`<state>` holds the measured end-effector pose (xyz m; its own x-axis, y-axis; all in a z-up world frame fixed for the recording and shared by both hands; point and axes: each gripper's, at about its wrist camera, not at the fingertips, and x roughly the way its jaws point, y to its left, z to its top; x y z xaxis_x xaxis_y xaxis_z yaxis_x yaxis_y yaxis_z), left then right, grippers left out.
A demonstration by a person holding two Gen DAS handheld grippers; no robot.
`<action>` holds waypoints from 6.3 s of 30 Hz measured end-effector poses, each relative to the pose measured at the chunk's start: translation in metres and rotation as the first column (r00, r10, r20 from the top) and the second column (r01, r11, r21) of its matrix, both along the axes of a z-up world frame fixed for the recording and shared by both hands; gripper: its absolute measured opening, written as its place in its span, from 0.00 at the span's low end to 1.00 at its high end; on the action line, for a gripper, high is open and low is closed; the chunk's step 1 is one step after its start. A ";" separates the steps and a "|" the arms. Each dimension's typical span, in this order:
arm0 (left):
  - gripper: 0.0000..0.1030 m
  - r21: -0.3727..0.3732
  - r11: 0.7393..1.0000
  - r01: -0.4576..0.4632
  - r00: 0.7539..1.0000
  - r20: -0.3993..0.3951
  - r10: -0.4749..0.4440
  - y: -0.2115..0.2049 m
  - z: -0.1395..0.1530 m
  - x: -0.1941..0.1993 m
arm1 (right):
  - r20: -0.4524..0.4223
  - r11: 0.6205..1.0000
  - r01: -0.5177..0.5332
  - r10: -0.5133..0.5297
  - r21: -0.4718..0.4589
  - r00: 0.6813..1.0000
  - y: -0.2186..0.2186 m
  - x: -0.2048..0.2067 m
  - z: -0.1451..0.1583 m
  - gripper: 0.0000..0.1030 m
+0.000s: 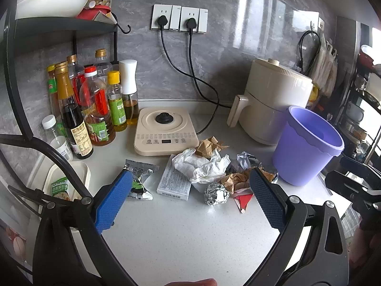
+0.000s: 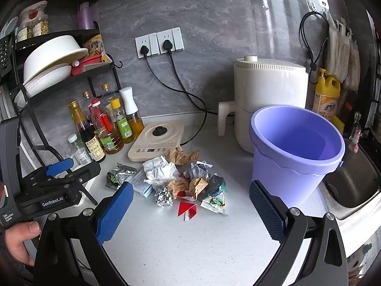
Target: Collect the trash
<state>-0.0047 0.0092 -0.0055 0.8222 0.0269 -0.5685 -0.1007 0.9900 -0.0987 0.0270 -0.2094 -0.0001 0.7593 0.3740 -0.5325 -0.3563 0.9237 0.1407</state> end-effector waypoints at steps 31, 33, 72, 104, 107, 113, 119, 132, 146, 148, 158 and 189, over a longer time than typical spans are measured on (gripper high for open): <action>0.70 0.009 0.990 -0.138 0.975 -0.174 0.137 -0.018 -0.056 0.068 | -0.158 0.995 -0.093 0.085 -0.044 0.984 0.007 0.071 -0.062 0.75; 0.70 0.012 0.991 -0.136 0.974 -0.184 0.136 -0.022 -0.061 0.076 | -0.159 0.994 -0.096 0.086 -0.055 0.983 0.009 0.075 -0.066 0.72; 0.12 -0.060 0.997 -0.045 0.970 -0.241 0.029 -0.026 -0.088 0.134 | -0.199 0.994 -0.091 0.077 -0.061 0.977 0.010 0.105 -0.118 0.29; 0.12 -0.048 0.997 -0.062 0.996 0.055 0.064 -0.062 0.009 0.071 | 0.123 1.000 -0.004 0.007 -0.026 0.992 -0.053 0.041 -0.002 0.13; 0.12 -0.050 0.994 -0.092 0.993 0.065 0.095 -0.074 0.013 0.074 | 0.130 0.999 -0.040 0.042 -0.015 0.991 -0.068 0.048 0.005 0.14; 0.12 -0.047 0.990 -0.135 0.987 0.076 0.138 -0.107 0.016 0.082 | 0.137 0.994 -0.106 0.104 0.007 0.985 -0.098 0.060 0.011 0.14; 0.12 -0.048 0.984 -0.171 0.980 0.092 0.175 -0.134 0.019 0.085 | 0.155 0.984 -0.177 0.171 0.029 0.973 -0.120 0.067 0.020 0.14; 0.12 -0.023 0.989 -0.148 0.975 0.162 0.150 -0.168 0.049 0.090 | 0.219 0.987 -0.129 0.106 0.095 0.970 -0.158 0.083 0.034 0.19; 0.12 0.018 1.000 0.020 0.989 0.144 -0.023 -0.216 0.054 0.122 | 0.141 0.990 0.045 -0.065 0.137 0.988 -0.199 0.084 0.013 0.66; 0.12 0.022 0.999 0.045 0.990 0.136 -0.048 -0.224 0.052 0.126 | 0.132 0.988 0.066 -0.084 0.137 0.988 -0.203 0.083 0.011 0.67; 0.36 0.008 0.984 0.176 0.980 0.090 -0.176 -0.256 0.041 0.147 | 0.084 0.983 0.144 -0.154 0.115 0.984 -0.216 0.069 -0.004 0.67; 0.82 -0.036 0.941 -0.336 0.942 0.009 0.336 -0.094 -0.011 0.022 | 0.003 0.943 -0.332 0.333 -0.031 0.943 -0.087 0.035 -0.038 0.69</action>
<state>0.0173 -0.0845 -0.0162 0.7772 0.2844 -0.5613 -0.4251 0.8950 -0.1352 0.0622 -0.2968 -0.0376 0.5989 0.5900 -0.5415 -0.6449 0.7562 0.1106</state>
